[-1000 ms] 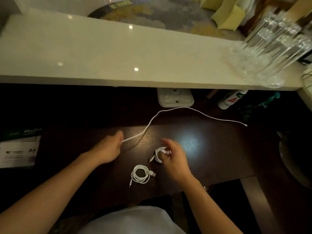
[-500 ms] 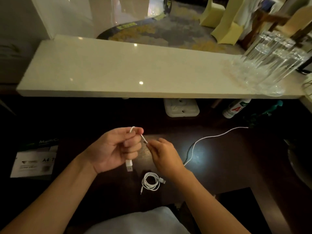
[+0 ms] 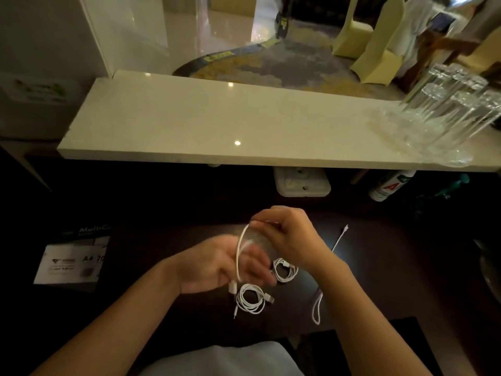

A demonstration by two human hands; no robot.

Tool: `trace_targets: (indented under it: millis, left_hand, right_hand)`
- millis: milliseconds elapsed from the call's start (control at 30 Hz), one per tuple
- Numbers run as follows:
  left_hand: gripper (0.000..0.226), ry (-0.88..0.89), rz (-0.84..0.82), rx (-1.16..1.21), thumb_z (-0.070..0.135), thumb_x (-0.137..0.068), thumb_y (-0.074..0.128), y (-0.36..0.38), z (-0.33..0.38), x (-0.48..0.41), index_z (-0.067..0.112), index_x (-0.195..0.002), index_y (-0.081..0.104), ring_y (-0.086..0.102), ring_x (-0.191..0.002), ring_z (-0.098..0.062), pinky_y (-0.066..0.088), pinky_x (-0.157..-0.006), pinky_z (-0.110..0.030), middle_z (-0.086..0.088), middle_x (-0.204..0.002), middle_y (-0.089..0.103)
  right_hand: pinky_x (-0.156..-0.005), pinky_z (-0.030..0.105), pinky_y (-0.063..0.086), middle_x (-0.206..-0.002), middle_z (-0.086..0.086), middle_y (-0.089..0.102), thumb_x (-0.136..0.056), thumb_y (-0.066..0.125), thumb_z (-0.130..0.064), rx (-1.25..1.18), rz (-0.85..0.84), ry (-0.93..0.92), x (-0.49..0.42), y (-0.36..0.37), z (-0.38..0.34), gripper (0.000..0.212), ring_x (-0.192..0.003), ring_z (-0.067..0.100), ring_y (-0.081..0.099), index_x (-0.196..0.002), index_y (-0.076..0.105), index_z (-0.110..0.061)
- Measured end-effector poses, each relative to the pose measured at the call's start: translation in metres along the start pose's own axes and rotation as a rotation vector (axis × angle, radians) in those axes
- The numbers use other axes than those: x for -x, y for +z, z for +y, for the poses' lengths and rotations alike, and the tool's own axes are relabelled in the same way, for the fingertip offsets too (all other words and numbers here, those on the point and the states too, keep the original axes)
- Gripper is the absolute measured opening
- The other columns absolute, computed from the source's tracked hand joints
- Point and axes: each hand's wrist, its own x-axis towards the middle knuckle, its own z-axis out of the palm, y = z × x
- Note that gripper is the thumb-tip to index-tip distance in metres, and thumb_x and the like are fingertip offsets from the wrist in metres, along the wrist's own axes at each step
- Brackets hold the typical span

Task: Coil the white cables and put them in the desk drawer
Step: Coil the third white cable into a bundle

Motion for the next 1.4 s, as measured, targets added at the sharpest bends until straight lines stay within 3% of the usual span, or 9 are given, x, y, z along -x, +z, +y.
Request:
trace_targets:
  millis: [200, 367, 533, 667, 800, 900, 1000, 1167, 1400]
  left_hand:
    - [0.070, 0.339, 0.291, 0.426, -0.021, -0.062, 0.032, 0.004, -0.001, -0.011, -0.011, -0.130, 0.046, 0.054, -0.129, -0.032, 0.042, -0.110, -0.035, -0.028, -0.132, 0.058]
    - [0.072, 0.154, 0.389, 0.059, -0.001, -0.060, 0.041, -0.009, -0.017, -0.013, -0.003, -0.131, 0.050, 0.052, -0.130, -0.017, 0.028, -0.115, -0.037, -0.011, -0.131, 0.063]
    - [0.074, -0.033, -0.009, 0.165, 0.041, -0.091, 0.031, 0.002, -0.014, 0.002, -0.019, -0.131, 0.045, 0.045, -0.133, -0.039, 0.017, -0.120, -0.047, -0.034, -0.133, 0.053]
    - [0.113, 0.053, -0.128, 0.455, 0.080, -0.081, 0.026, 0.010, -0.002, 0.006, -0.017, -0.138, 0.036, 0.033, -0.140, -0.046, 0.018, -0.120, -0.049, -0.040, -0.141, 0.041]
    - [0.113, 0.197, 0.002, 0.542, 0.083, -0.080, 0.023, 0.014, -0.005, 0.006, -0.013, -0.137, 0.043, 0.055, -0.124, -0.040, 0.040, -0.108, -0.042, -0.032, -0.140, 0.048]
    - [0.111, 0.310, 0.031, 0.719, 0.081, -0.084, 0.026, 0.019, 0.000, 0.001, -0.011, -0.145, 0.029, 0.040, -0.139, -0.036, 0.025, -0.119, -0.041, -0.027, -0.150, 0.039]
    - [0.110, 0.276, 0.197, 0.507, 0.081, -0.081, 0.021, 0.015, -0.009, -0.007, -0.006, -0.148, 0.025, 0.038, -0.142, -0.025, 0.017, -0.121, -0.039, -0.018, -0.148, 0.046]
    - [0.110, 0.053, 0.109, 0.069, 0.081, -0.079, 0.017, 0.009, -0.019, -0.009, -0.004, -0.147, 0.031, 0.035, -0.143, -0.026, 0.012, -0.122, -0.046, -0.018, -0.150, 0.043]
    - [0.119, 0.203, -0.120, 0.626, 0.085, -0.079, 0.027, 0.016, 0.012, 0.006, -0.016, -0.140, 0.034, 0.031, -0.144, -0.037, 0.017, -0.122, -0.043, -0.034, -0.147, 0.037]
  right_hand:
    - [-0.058, 0.034, 0.040, -0.054, -0.007, 0.048, -0.096, 0.056, -0.024, 0.105, -0.243, 0.146, 0.024, 0.024, -0.001, 0.029, -0.051, 0.011, 0.046, -0.072, 0.062, -0.008]
    - [-0.058, 0.032, 0.042, -0.058, -0.004, 0.053, -0.094, 0.054, -0.025, 0.242, -0.430, 0.001, 0.031, -0.008, -0.042, 0.023, -0.054, 0.015, 0.047, -0.075, 0.062, -0.014]
    - [-0.057, 0.023, 0.049, -0.063, -0.008, 0.065, -0.090, 0.066, -0.031, 0.064, -0.038, 0.035, 0.007, -0.028, -0.032, 0.016, -0.058, 0.006, 0.060, -0.077, 0.071, -0.023]
    - [-0.058, 0.024, 0.045, -0.058, -0.010, 0.057, -0.091, 0.062, -0.022, 0.158, -0.442, 0.281, 0.011, -0.012, -0.011, 0.037, -0.057, 0.001, 0.051, -0.056, 0.052, -0.030]
    - [-0.072, 0.028, 0.051, -0.078, -0.006, 0.068, -0.094, 0.056, -0.027, 0.192, -0.567, 0.291, 0.016, -0.026, -0.021, 0.026, -0.074, 0.011, 0.062, -0.068, 0.061, -0.029]
    - [-0.073, 0.028, 0.048, -0.076, -0.010, 0.063, -0.098, 0.052, -0.031, 0.192, -0.654, 0.209, 0.022, -0.020, -0.039, 0.029, -0.072, 0.007, 0.058, -0.072, 0.063, -0.028]
    - [-0.057, 0.020, 0.035, -0.065, -0.008, 0.049, -0.097, 0.051, -0.025, 0.305, -0.731, 0.074, 0.031, -0.024, -0.060, 0.036, -0.058, 0.007, 0.045, -0.062, 0.045, -0.027]
    - [-0.058, 0.017, 0.044, -0.068, -0.005, 0.067, -0.090, 0.062, -0.018, 0.224, -0.434, -0.131, 0.018, -0.059, -0.071, 0.013, -0.061, 0.007, 0.061, -0.080, 0.070, -0.019]
    - [-0.058, 0.018, 0.046, -0.066, 0.002, 0.067, -0.094, 0.059, -0.034, 0.086, -0.431, 0.272, 0.006, -0.026, -0.012, 0.031, -0.064, 0.018, 0.060, -0.069, 0.068, -0.017]
